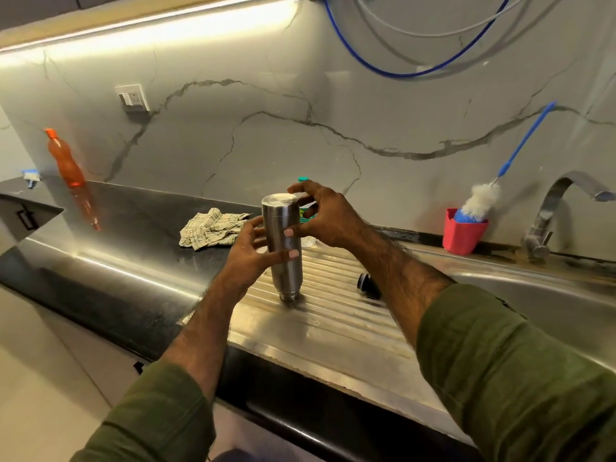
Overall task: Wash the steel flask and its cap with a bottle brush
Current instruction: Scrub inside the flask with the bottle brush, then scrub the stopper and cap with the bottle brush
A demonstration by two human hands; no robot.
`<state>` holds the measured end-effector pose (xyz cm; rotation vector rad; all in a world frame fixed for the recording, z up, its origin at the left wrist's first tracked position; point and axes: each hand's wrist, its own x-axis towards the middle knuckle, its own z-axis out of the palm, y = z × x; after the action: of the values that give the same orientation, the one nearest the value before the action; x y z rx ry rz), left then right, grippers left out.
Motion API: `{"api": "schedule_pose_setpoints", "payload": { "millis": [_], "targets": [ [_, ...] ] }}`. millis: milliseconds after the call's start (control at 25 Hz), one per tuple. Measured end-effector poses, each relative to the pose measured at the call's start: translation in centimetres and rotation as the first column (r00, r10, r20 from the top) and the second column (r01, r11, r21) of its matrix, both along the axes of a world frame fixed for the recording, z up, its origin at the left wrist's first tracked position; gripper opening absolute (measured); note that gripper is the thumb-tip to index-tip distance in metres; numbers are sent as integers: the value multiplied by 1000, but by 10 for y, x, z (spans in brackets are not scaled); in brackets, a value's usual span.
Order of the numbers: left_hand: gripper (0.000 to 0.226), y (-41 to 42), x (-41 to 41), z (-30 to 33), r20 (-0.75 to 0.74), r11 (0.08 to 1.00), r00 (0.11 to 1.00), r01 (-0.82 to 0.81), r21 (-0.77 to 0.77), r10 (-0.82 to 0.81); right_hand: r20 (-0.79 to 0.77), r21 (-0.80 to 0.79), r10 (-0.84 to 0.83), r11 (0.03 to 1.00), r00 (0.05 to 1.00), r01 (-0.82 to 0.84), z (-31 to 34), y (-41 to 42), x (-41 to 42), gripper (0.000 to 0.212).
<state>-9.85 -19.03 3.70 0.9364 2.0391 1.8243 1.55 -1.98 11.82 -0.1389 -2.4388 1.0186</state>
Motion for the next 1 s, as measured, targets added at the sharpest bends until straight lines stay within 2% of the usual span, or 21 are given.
{"api": "schedule_pose_setpoints", "payload": {
  "millis": [80,160,280,360,560,880,1000],
  "targets": [
    [118,-1,8,0,-96,994,990,-109,-16,107,8,-8,-17,1000,1000,17,-2,3,6,83],
    [112,-3,19,-7,-200,972,952,-236,12,233,16,-11,-37,999,999,38,-6,7,13,85],
    [79,-3,40,-26,-350,920,851,-362,149,392,40,-2,-74,997,996,74,-11,21,30,86],
    [62,3,58,-37,-414,913,813,-366,180,408,57,-1,-107,994,993,108,-15,34,46,87],
    [42,51,92,-39,-437,978,876,-161,134,204,75,-54,-187,980,980,191,-23,69,98,85],
    [35,155,122,-18,-451,1000,893,14,24,-2,123,-149,-433,882,893,448,-43,141,188,73],
    [34,187,121,-6,-479,995,872,78,-59,-97,140,-117,-498,850,856,514,-46,163,208,73]
  ]
}}
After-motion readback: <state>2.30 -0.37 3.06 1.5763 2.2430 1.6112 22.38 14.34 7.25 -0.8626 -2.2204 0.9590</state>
